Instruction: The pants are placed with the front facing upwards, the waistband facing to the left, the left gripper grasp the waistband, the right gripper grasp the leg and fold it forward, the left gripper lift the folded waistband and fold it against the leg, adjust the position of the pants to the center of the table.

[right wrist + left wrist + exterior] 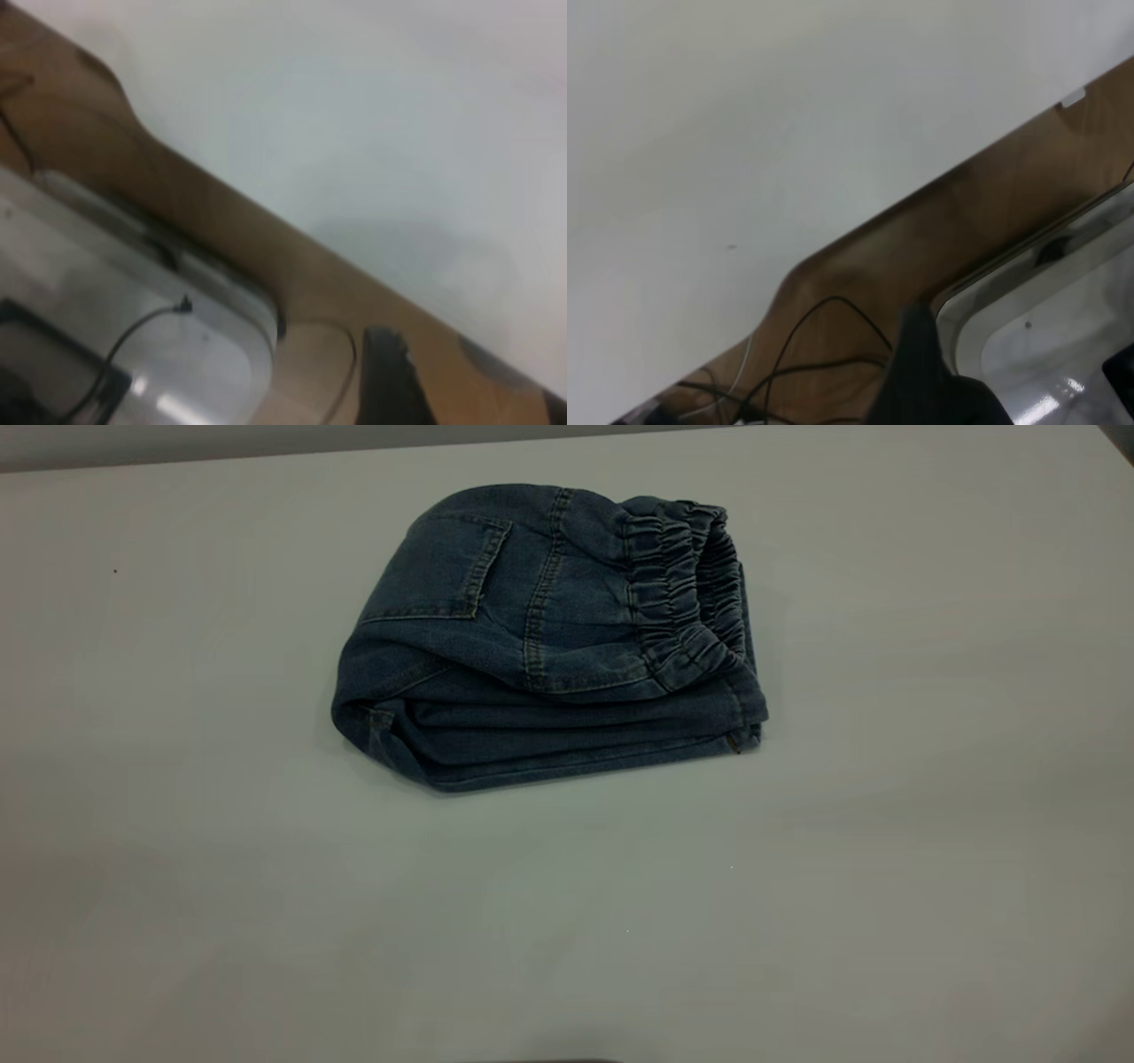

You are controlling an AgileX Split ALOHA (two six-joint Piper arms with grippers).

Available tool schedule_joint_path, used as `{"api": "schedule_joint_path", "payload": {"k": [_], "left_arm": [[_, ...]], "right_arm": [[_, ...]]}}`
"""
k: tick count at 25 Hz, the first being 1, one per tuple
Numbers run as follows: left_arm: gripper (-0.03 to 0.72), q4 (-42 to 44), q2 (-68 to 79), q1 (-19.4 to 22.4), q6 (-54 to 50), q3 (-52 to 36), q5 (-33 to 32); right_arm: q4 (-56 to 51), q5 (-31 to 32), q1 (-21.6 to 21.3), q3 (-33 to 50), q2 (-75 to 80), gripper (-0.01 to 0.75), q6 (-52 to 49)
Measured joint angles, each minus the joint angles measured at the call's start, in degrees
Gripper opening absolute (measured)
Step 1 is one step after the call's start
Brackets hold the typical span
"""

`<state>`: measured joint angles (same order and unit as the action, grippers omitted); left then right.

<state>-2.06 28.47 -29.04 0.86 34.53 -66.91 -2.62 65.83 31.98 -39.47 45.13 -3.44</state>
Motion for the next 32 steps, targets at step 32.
{"api": "schedule_joint_path", "payload": {"k": [32], "left_arm": [[0.552,0.25,-9.49,0.0,1.16,-6.31,3.13]], "right_arm": [[0.63,-1.9,0.0,12.71,-23.02,0.347,-0.21]]}}
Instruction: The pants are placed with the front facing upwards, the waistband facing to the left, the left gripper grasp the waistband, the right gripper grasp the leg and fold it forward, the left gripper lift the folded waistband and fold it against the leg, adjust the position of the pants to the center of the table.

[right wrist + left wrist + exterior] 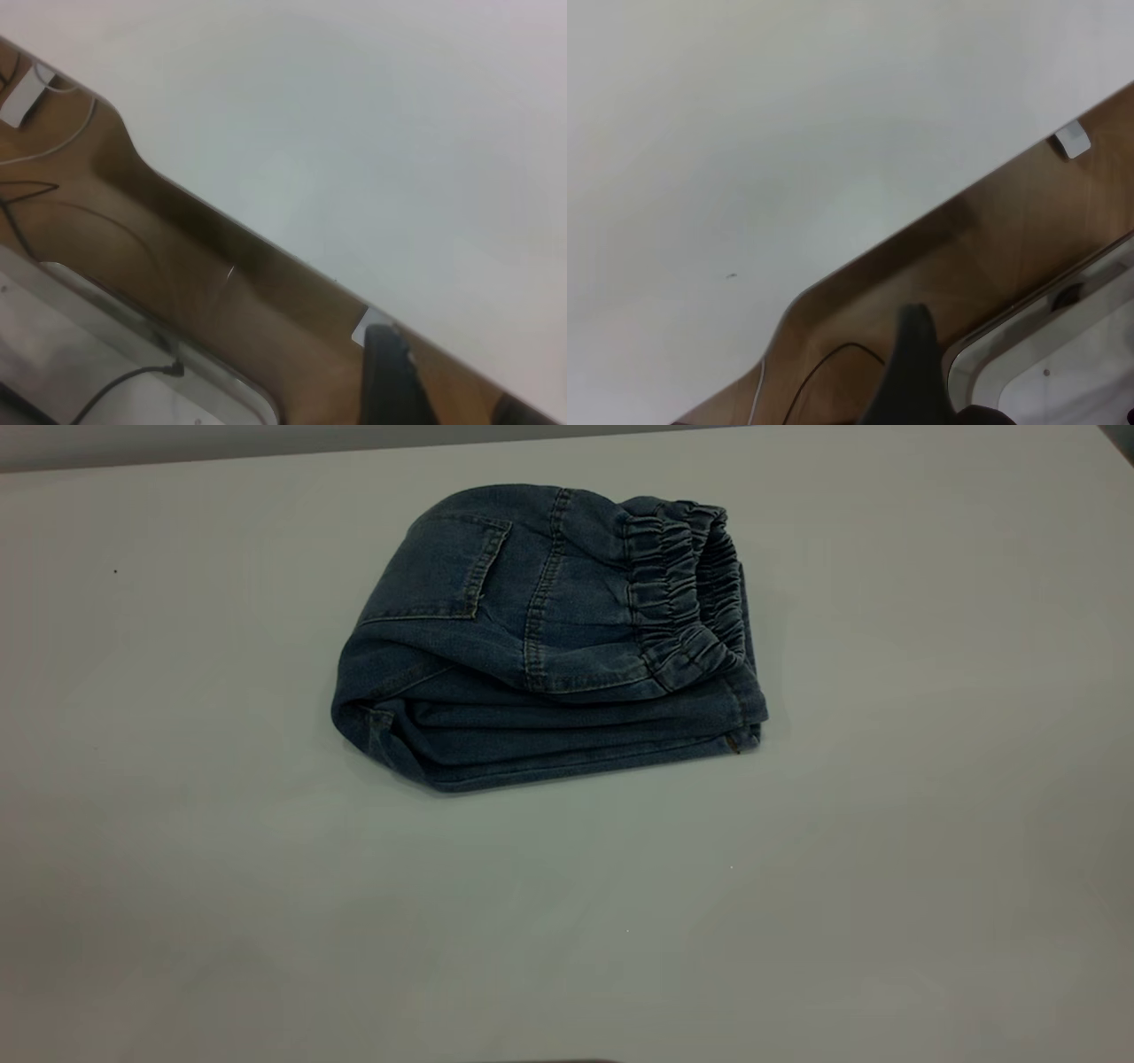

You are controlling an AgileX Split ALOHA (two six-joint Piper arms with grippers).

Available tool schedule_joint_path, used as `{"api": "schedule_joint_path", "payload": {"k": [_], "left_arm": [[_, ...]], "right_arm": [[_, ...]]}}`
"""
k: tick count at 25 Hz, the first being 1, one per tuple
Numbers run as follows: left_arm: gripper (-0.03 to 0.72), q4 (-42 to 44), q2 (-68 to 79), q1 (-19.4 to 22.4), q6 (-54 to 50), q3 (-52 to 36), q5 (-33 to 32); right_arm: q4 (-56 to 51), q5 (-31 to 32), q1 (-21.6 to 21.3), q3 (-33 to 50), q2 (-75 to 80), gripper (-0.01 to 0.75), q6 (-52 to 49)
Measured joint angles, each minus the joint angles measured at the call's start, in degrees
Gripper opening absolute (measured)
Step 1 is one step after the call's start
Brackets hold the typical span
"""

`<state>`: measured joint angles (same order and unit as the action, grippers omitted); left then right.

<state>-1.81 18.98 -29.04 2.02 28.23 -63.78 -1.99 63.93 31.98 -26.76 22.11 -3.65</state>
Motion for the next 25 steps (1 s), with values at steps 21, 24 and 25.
{"api": "schedule_joint_path", "payload": {"k": [21,24,25], "left_arm": [[0.552,-0.01,-1.76,26.17,0.07,-0.12,0.04],[0.552,-0.01,-1.76,28.95,0.07,-0.12,0.04],[0.552,-0.01,-1.76,29.2,0.07,-0.12,0.04]], "right_arm": [[-1.09,0.24,-32.16,0.0,-10.94,0.346,0.0],[-1.27,0.45,-32.16,0.0,-15.87,0.346,0.0],[-1.27,0.51,-32.16,0.0,-17.4,0.346,0.0]]}}
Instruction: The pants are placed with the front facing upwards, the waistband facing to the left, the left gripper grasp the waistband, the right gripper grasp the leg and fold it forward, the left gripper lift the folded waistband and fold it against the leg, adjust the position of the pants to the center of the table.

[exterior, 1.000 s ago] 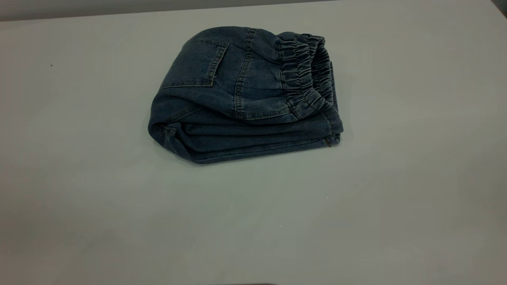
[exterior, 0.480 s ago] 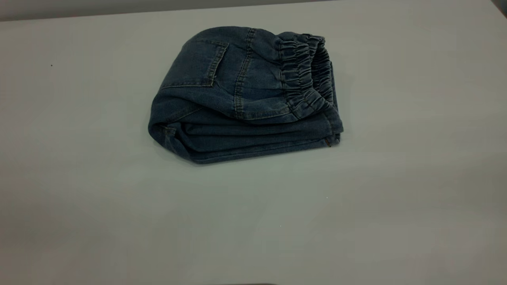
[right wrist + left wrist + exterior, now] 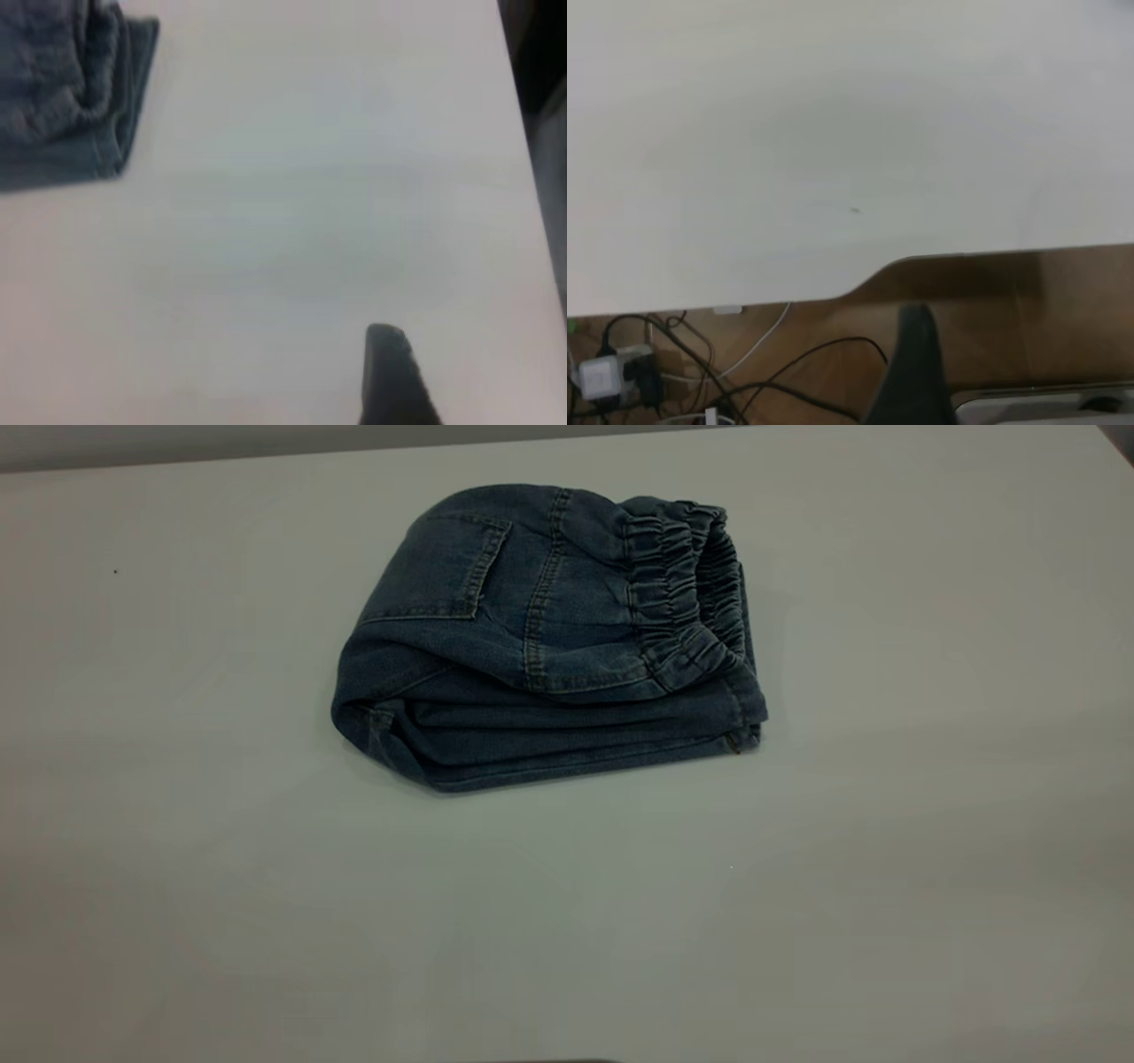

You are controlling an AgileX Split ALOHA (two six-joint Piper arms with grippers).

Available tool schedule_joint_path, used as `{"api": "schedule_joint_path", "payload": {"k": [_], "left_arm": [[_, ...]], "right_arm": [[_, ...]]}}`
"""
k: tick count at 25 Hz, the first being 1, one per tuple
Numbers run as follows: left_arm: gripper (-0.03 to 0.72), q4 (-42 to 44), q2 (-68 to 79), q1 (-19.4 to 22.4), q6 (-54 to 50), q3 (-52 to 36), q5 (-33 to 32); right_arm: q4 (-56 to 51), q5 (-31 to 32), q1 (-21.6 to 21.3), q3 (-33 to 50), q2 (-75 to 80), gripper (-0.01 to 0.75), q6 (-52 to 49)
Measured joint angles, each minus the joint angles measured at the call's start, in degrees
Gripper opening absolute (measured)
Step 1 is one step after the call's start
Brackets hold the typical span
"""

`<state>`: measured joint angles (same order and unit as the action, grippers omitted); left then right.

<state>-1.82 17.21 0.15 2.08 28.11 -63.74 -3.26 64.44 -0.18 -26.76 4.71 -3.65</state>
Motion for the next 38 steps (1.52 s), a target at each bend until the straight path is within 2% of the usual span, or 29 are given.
{"api": "schedule_joint_path", "payload": {"k": [8,17,38], "left_arm": [[0.552,0.0,-0.96,-0.03,0.0,0.0,0.0],[0.552,0.0,-17.68,-1.11,0.0,0.0,-0.58],[0.552,0.0,-18.17,-1.11,0.0,0.0,-0.93]], "right_arm": [[-0.2,0.27,0.0,0.0,-5.34,0.346,0.0],[-0.2,0.27,0.0,0.0,-5.34,0.346,0.0],[-0.2,0.27,0.0,0.0,-5.34,0.346,0.0]]}}
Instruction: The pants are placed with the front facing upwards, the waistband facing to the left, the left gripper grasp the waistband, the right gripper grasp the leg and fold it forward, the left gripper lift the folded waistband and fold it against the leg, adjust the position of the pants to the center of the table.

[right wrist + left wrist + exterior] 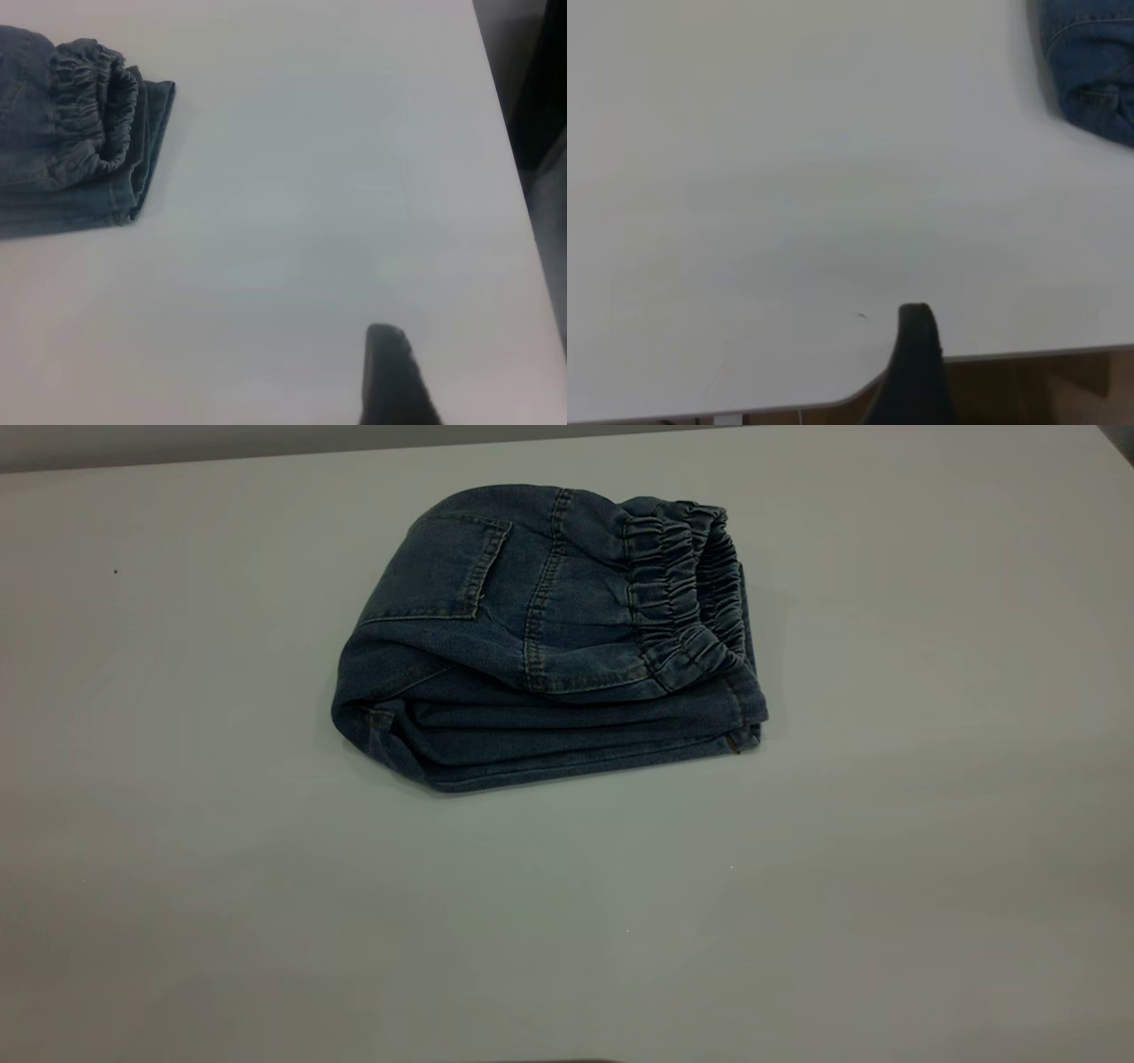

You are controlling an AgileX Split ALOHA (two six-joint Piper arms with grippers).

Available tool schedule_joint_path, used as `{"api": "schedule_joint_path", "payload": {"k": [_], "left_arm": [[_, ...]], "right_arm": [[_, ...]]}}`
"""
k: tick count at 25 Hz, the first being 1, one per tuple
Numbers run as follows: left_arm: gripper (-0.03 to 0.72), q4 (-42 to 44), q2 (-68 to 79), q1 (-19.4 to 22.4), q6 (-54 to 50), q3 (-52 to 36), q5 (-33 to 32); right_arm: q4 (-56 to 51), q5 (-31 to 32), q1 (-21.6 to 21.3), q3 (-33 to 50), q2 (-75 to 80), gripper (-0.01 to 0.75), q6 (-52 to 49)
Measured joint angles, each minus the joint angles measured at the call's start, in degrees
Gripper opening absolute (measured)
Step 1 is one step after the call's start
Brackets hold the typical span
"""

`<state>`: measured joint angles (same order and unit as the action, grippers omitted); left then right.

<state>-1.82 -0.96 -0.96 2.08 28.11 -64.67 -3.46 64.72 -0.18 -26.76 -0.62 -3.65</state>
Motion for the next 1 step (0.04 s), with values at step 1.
{"api": "schedule_joint_path", "payload": {"k": [1], "left_arm": [[0.552,0.0,0.0,0.0,0.0,0.0,0.0]], "right_arm": [[0.0,0.0,0.0,0.0,0.0,0.346,0.0]]}}
